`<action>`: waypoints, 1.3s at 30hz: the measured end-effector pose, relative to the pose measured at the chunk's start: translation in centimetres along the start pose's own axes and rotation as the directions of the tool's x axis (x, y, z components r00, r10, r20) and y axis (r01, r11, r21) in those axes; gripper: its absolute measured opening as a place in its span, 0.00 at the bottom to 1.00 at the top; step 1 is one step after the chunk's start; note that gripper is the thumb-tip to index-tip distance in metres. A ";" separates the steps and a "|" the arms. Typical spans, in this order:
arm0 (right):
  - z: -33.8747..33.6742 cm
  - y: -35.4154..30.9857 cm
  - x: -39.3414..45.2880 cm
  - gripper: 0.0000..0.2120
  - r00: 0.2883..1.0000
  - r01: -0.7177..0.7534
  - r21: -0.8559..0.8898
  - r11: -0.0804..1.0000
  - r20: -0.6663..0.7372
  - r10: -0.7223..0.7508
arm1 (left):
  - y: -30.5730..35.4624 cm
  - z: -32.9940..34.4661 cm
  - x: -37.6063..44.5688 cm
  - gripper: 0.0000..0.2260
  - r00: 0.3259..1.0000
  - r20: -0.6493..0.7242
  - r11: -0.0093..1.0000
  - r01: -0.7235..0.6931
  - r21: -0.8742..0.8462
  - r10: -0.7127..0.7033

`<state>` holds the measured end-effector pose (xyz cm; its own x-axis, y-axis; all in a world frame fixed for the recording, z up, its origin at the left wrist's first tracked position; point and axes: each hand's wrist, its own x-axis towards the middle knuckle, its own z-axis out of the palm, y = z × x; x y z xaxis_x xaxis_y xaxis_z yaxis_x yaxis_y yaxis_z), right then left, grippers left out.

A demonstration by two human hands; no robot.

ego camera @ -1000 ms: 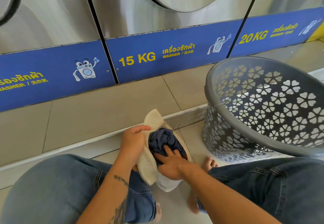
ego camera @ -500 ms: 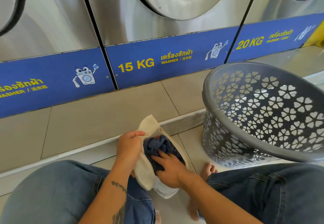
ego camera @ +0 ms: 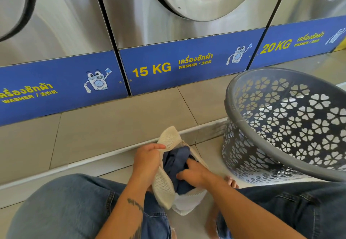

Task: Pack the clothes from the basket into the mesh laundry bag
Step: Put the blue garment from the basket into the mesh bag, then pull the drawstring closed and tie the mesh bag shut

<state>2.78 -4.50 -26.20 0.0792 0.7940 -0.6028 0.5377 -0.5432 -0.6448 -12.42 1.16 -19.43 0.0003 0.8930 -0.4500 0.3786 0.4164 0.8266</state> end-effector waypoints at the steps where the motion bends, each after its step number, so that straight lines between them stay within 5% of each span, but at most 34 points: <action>1: -0.7 -0.2 0.0 0.26 1.000 -0.011 0.011 1.000 0.027 0.011 | 0.0 -0.1 0.0 0.19 1.000 0.008 1.000 -0.001 0.019 0.001; 5: -3.2 -1.4 -0.3 0.10 0.982 0.136 -0.066 0.989 -0.125 -0.143 | -0.2 -0.1 0.1 0.18 0.999 0.033 0.999 -0.018 0.044 0.016; 9: -5.6 -3.3 0.0 0.11 0.871 0.210 -0.003 0.978 -0.454 -0.189 | 0.2 0.3 -0.1 0.18 0.999 0.040 0.997 -0.021 0.077 0.018; 13: -2.1 -3.0 0.4 0.16 0.935 0.302 -0.145 0.942 -0.149 -0.323 | 0.5 0.5 0.5 0.18 1.000 -0.005 0.996 -0.030 0.080 0.031; 16: 0.9 -1.3 0.6 0.23 0.967 0.256 -0.028 0.966 0.017 -0.255 | 0.1 0.4 1.0 0.19 0.997 -0.071 0.995 -0.005 0.099 0.012; 19: -0.3 -1.8 1.5 0.21 0.969 0.247 0.151 0.957 -0.052 -0.242 | -0.4 0.4 1.2 0.18 0.996 -0.084 0.992 0.002 0.123 0.009; 22: -3.6 -3.3 2.8 0.18 0.953 0.243 0.436 0.866 -0.276 -0.128 | -0.4 0.6 1.4 0.19 0.997 -0.081 0.993 -0.002 0.118 0.012; 25: -6.2 -3.5 5.1 0.16 0.891 0.232 0.335 0.913 -0.449 -0.061 | -0.2 0.9 1.5 0.18 0.998 -0.066 0.988 -0.010 0.152 0.021; 31: -5.3 -3.1 8.3 0.17 0.993 0.119 0.118 0.986 -0.017 -0.118 | 0.0 1.2 1.6 0.15 0.999 -0.016 0.969 0.033 0.243 -0.030; 35: -4.6 -2.5 8.5 0.09 0.986 0.164 0.160 0.973 -0.054 -0.157 | 0.2 1.4 1.7 0.09 0.990 0.025 0.886 0.113 0.449 -0.139; 39: -4.5 -2.0 7.6 0.09 0.985 0.170 0.330 0.928 -0.077 -0.153 | 0.7 1.4 1.2 0.19 0.985 0.102 0.812 0.052 0.581 -0.136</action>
<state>6.10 3.83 -27.34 0.0598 0.8865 -0.4589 0.2352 -0.4593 -0.8566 -10.84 2.29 -19.87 0.0427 0.8059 -0.5905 0.8455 0.2857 0.4511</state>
